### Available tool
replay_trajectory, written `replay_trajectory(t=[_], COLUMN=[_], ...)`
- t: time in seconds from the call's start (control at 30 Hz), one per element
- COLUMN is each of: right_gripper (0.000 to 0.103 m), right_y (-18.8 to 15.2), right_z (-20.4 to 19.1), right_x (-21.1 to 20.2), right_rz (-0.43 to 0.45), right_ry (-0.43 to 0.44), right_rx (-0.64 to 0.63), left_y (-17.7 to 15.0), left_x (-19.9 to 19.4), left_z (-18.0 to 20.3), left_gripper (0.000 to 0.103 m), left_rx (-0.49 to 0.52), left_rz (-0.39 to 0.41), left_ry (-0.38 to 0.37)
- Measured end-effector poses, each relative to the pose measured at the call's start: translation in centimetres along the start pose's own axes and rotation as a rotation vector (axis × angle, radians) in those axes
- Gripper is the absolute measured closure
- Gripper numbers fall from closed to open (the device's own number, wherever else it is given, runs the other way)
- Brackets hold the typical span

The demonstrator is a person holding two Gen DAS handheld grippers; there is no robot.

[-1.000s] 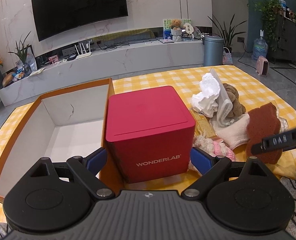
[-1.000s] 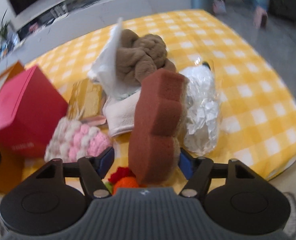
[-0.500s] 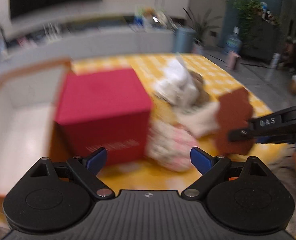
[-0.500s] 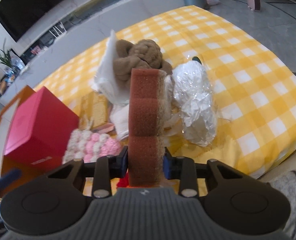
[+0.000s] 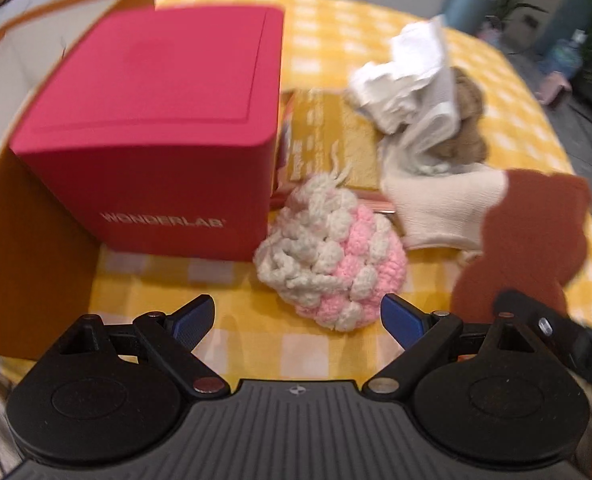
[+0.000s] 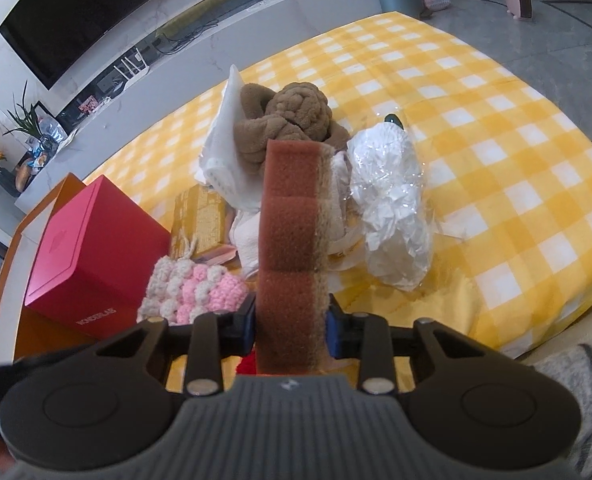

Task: Organize soft objects
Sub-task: 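Grasp the pink-and-white crocheted ball with the left gripper while the right gripper holds the sponge, then lift the crocheted ball with the left gripper over the open white box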

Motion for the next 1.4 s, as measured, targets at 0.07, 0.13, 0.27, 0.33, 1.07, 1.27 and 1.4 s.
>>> replay_trajectory(t=[0.07, 0.13, 0.27, 0.33, 1.07, 1.27, 1.4], right_gripper=[0.071, 0.07, 0.07, 0.07, 0.071, 0.072, 0.072], right_y=[0.0, 0.0, -0.2, -0.2, 0.3, -0.8, -1.4], right_z=[0.2, 0.3, 0.2, 0.1, -0.2, -3.0, -3.5], right_x=[0.0, 0.0, 0.1, 0.1, -3.7, -3.7, -3.0], right_rz=[0.0, -0.003, -0.012, -0.013, 0.075, 0.002, -0.031], right_ry=[0.005, 0.005, 0.012, 0.013, 0.068, 0.059, 0.032], right_rx=[0.007, 0.01, 0.001, -0.006, -0.07, -0.286, -0.354], left_y=[0.1, 0.2, 0.1, 0.0, -1.1, -0.7, 0.1], left_x=[1.0, 1.7, 2.9, 2.6, -5.5, -9.9, -12.9], left_z=[0.4, 1.1, 1.5, 1.8, 1.3, 0.8, -0.2], left_gripper=[0.0, 0.0, 0.0, 0.023, 0.069, 0.069, 0.069], left_rx=[-0.02, -0.017, -0.056, -0.052, 0.127, 0.104, 0.079], left_rz=[-0.004, -0.014, -0.014, 0.024, 0.224, 0.313, 0.381], left_ry=[0.024, 0.015, 0.016, -0.006, -0.32, -0.366, -0.395])
Point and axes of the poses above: each gripper's, at about its wrist camera, not at the fingertips, and x roughly the way its jaws point, z to its right, y to its top, the point moved 6 cm from there along x, roughly the way its jaws point, and after that the axes turned 14 degrees about -x, right-handed, at the moved point
